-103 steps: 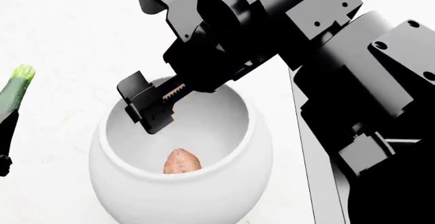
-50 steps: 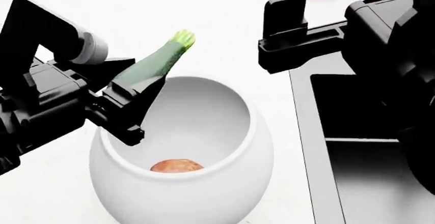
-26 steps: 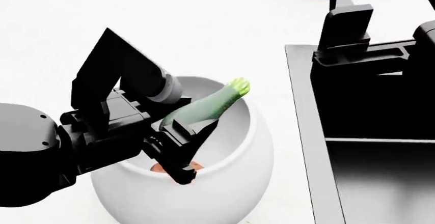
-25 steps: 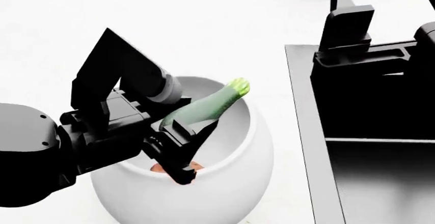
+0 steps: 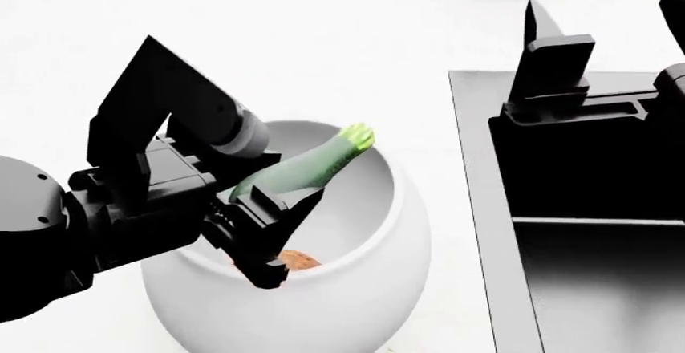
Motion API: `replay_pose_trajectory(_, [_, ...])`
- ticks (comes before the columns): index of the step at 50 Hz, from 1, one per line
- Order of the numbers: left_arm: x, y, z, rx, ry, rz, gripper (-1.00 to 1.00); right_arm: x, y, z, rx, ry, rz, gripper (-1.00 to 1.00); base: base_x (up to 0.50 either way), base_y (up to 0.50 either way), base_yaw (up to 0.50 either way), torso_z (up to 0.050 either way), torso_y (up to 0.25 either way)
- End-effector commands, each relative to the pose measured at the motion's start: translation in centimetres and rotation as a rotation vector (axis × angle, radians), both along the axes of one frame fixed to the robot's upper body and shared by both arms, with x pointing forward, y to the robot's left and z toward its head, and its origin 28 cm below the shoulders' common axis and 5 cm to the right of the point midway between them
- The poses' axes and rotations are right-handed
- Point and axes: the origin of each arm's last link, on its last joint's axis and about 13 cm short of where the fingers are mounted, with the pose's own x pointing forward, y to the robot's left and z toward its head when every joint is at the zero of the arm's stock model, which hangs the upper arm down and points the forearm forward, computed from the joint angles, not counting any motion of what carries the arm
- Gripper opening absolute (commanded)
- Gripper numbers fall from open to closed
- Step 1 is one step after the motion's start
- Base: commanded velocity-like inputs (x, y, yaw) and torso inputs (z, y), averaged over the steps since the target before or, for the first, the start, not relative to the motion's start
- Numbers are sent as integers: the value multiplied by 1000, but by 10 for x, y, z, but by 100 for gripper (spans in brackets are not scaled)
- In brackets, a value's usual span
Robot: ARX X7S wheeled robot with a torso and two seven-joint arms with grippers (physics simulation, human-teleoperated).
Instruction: There is a mixed pile of frozen fruits and vegetables on the counter. Locate all the frozen vegetables and place the items in a bowl on the counter. Take all the frozen fruits and defrost them in a running sink.
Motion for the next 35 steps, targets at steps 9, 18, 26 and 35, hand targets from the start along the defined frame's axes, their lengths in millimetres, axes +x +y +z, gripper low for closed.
replay_pose_trajectory(9, [5,16,2,47,42,75,-100,-6,-1,5,-11,-10,3,100,0,0,0,0,0])
replay_pose_trajectory(18, [4,16,-1,52,53,67,-100,-3,1,0,-9,10,15,100,0,0,0,0,0])
replay_pose_trajectory(26, [4,14,9,30,23,64,100,-4,1,-3,13,23,36,100,0,0,0,0,1])
replay_pose_trajectory(35, [5,29,28,-77,-54,129,100,-8,3,-6,5,7,22,100,0,0,0,0,0])
